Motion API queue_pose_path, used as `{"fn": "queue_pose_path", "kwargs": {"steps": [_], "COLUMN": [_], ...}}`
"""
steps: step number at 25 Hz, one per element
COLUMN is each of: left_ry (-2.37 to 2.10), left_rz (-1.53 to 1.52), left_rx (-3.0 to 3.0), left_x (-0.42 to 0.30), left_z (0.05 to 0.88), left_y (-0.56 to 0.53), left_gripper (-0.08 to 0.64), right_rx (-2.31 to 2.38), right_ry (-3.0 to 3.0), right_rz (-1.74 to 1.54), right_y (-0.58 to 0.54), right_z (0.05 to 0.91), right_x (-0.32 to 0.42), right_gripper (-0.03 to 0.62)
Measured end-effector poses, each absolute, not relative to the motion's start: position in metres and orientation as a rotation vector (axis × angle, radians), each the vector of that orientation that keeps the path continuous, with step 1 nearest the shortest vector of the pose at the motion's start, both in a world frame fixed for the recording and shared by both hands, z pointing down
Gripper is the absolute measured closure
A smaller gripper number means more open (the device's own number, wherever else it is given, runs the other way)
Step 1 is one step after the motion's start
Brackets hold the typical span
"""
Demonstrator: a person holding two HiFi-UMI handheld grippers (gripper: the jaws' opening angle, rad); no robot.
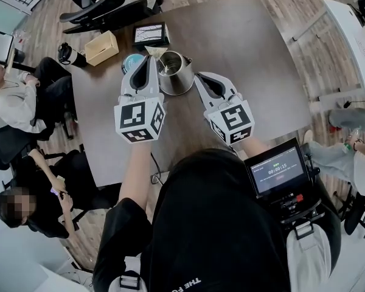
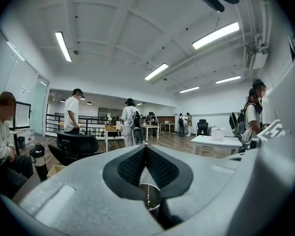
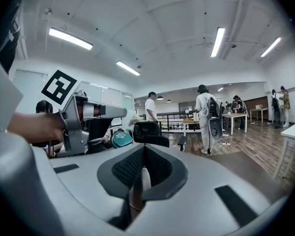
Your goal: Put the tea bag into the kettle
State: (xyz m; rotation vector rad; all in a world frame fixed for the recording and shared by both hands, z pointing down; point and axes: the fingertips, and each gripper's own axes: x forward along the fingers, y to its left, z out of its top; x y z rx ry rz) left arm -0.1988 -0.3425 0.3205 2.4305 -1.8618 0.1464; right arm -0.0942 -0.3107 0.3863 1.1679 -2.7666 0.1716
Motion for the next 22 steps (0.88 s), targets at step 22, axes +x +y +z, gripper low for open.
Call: {"fn": "queue_pose_path", "kwargs": {"steps": [22], "left_ry": [-1.815], "left_rz": [0.393], "left_rx": [2.309], "left_x": [-0.188], "left_z": [0.413], "left_y": [-0.349], "left_gripper": [0.554], "right_rx": [1.158], "right_ry": [-2.742], "right_rz": [0.237], "right_y": [-0.320], "right_z": [0.408], "right_x": [-0.088], "right_gripper": [0.588]}}
